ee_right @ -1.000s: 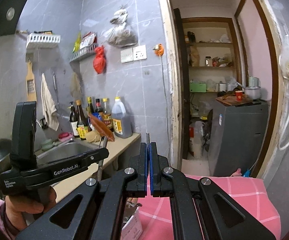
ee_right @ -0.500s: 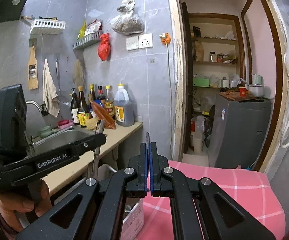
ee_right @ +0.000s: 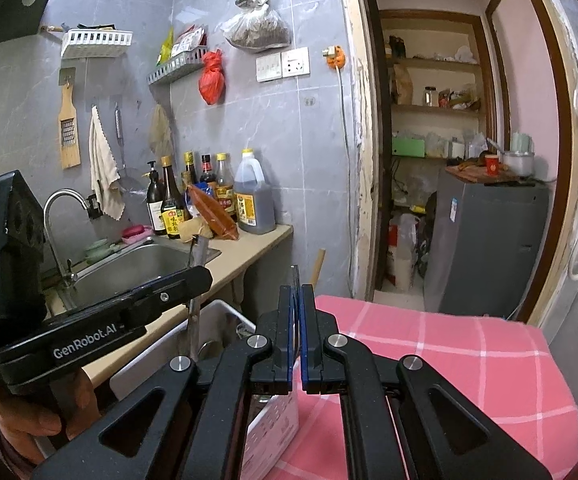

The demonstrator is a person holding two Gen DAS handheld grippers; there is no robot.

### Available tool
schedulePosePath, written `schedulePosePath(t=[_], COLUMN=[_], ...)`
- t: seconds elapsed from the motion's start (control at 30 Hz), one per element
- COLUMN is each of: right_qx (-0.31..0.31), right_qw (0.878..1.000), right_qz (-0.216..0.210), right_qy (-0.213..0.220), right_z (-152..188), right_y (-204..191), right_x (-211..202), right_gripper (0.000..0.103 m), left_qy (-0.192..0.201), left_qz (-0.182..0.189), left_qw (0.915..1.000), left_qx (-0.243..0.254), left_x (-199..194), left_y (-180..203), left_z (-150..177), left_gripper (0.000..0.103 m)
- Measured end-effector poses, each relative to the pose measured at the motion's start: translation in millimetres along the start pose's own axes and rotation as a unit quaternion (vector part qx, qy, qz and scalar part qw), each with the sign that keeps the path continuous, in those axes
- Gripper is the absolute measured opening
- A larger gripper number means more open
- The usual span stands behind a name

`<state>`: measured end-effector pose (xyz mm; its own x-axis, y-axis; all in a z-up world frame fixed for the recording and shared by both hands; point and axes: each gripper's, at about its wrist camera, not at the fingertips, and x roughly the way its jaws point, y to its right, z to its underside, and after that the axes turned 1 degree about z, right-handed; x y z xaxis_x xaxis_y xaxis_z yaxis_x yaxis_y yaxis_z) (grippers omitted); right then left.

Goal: Organize utensils
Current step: 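Open the left tool dropping the wire tool while the right tool drops the fork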

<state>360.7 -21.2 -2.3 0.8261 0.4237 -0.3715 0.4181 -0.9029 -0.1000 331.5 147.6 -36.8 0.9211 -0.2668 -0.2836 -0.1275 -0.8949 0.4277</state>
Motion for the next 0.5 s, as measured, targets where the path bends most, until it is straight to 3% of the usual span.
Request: schedulePosePath(t=[0.2, 0.43, 0.5], right_qx=[0.035, 0.049, 0.055], right_qw=[0.999, 0.998, 0.998], right_qz=[-0.027, -0.025, -0.014], right_qy=[-0.017, -0.011, 0.000], right_z=[8.2, 9.0, 5.8], right_y=[10.2, 15.4, 19.0], right_x=[0.9, -12.2, -22.7], right_gripper=[0.005, 0.006, 0.012], left_qy=[-0.018, -0.013, -0.008], left_qz=[0.009, 0.003, -0.004], left_qw=[0.9993, 0.9995, 0.9997], left_qx=[-0.032, -0.030, -0.022], left_x=[-5.5, -22.8, -28.7], left_y=[-9.1, -2.1, 3.4], left_z=[3.8, -0.9, -4.7], left_gripper=[0.015, 0.032, 0.040])
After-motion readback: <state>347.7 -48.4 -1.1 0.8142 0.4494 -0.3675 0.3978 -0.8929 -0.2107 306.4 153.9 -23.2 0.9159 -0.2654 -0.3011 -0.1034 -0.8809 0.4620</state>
